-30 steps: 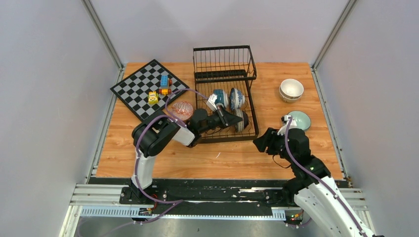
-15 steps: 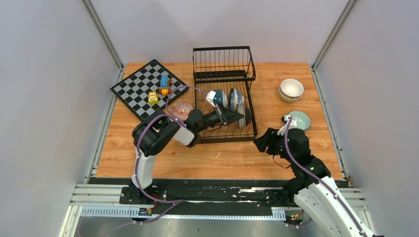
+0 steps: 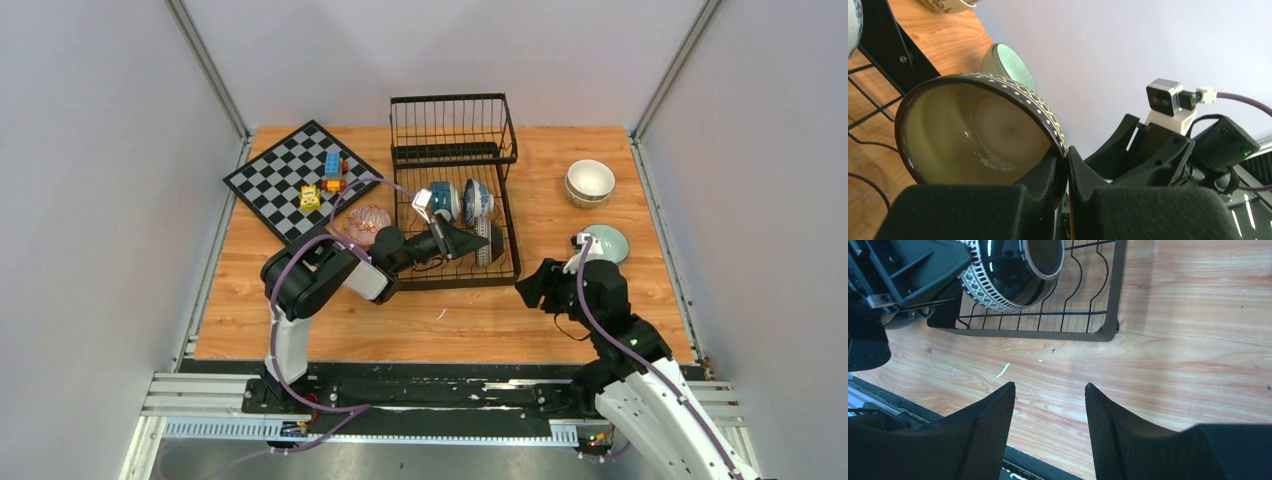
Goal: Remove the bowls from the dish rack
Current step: Pick up the bowl from the dish rack, then place the bowl with the bowl.
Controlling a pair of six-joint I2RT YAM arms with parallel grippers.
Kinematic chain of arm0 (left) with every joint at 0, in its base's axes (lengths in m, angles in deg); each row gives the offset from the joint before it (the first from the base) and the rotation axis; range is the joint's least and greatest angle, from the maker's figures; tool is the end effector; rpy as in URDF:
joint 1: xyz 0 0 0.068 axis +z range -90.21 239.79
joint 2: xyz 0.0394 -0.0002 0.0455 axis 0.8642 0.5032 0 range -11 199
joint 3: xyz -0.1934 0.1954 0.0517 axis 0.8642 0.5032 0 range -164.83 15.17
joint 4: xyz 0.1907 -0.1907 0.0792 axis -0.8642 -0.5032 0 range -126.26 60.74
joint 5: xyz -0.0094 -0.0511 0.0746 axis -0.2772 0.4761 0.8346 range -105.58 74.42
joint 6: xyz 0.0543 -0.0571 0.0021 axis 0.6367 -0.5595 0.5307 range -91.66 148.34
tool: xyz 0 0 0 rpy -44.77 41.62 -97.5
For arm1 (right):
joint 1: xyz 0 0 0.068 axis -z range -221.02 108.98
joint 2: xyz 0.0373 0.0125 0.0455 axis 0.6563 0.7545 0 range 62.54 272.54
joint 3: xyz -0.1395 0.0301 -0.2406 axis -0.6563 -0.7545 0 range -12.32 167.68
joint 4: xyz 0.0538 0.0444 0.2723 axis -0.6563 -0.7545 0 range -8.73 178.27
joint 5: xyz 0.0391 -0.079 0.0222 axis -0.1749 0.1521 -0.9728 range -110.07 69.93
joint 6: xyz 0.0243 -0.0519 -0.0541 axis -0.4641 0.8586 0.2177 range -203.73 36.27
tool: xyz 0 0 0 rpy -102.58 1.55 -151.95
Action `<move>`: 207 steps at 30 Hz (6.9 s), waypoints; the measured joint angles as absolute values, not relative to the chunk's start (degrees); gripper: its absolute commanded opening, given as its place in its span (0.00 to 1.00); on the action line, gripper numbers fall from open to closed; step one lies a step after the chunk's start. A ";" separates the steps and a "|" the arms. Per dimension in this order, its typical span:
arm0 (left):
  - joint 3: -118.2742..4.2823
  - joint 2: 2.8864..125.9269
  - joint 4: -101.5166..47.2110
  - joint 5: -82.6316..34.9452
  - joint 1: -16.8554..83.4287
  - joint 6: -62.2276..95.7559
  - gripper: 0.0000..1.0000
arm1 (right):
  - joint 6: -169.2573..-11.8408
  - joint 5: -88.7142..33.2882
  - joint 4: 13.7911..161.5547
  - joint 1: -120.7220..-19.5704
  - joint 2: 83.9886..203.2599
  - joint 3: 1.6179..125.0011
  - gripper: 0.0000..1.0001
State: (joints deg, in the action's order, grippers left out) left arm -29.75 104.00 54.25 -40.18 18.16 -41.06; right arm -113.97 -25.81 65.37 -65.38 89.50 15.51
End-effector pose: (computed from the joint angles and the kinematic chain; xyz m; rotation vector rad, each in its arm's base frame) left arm 0.2904 -0.2955 0.1613 0.0445 1.6456 -1.8530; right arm 0.1558 0.0779 0.2475 0.0354 2.0237 0.7156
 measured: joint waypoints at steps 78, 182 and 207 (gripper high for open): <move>-30.58 49.42 -68.54 -6.92 -28.53 66.41 0.00 | -95.72 -15.84 44.48 -107.06 135.80 60.23 0.60; -47.13 61.66 -63.28 30.48 -14.10 -43.23 0.91 | -127.15 -4.00 43.84 -90.10 122.38 46.00 0.00; -47.26 68.02 -63.25 24.62 -12.33 -42.81 0.39 | -129.75 -4.63 43.67 -90.12 125.20 46.00 0.00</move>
